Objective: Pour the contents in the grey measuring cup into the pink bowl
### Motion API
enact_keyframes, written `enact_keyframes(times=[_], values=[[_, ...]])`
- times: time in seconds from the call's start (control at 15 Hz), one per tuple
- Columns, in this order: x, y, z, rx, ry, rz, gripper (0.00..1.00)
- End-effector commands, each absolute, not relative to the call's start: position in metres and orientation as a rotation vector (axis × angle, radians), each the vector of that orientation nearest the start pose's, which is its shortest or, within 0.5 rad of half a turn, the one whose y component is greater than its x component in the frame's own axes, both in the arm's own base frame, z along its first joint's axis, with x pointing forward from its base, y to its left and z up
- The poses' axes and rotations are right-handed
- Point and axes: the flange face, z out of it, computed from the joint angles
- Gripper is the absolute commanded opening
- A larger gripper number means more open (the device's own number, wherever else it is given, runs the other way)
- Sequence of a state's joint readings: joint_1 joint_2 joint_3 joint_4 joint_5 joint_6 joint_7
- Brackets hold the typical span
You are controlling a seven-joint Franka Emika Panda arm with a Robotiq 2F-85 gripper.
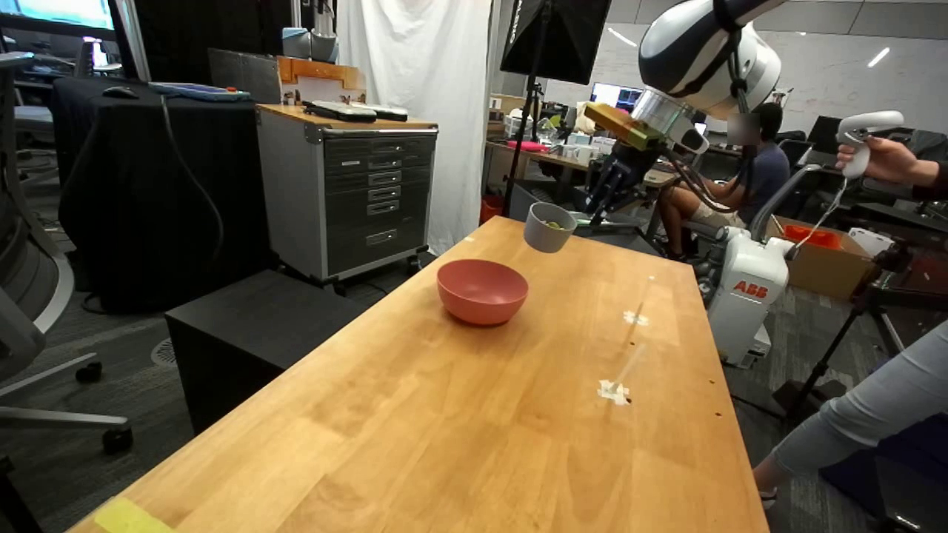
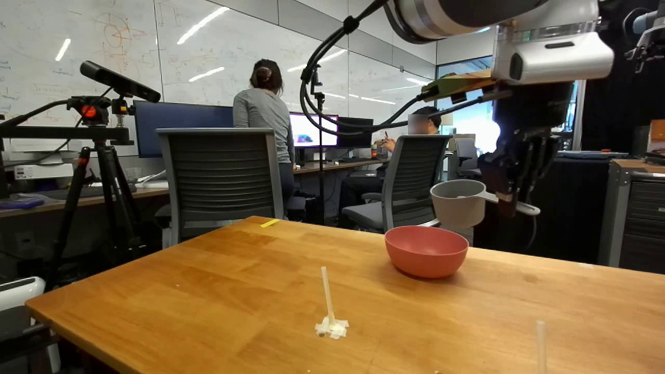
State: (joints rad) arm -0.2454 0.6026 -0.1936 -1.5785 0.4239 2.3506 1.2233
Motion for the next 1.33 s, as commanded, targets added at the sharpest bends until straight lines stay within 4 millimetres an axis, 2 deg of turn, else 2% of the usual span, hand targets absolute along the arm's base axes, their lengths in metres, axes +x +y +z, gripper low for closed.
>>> enact_keyframes(times=[0.0, 0.27, 0.53, 1.0, 1.13, 1.27], values=[[0.680, -0.257, 0.311, -1.655, 2.312, -0.149, 0.06], [0.702, -0.238, 0.305, -1.645, 2.308, -0.186, 0.06], [0.723, -0.228, 0.294, -1.642, 2.322, -0.228, 0.06], [0.748, -0.209, 0.234, -1.701, 2.373, -0.259, 0.06], [0.754, -0.204, 0.225, -1.707, 2.356, -0.320, 0.06], [0.759, -0.198, 0.225, -1.709, 2.315, -0.390, 0.06]])
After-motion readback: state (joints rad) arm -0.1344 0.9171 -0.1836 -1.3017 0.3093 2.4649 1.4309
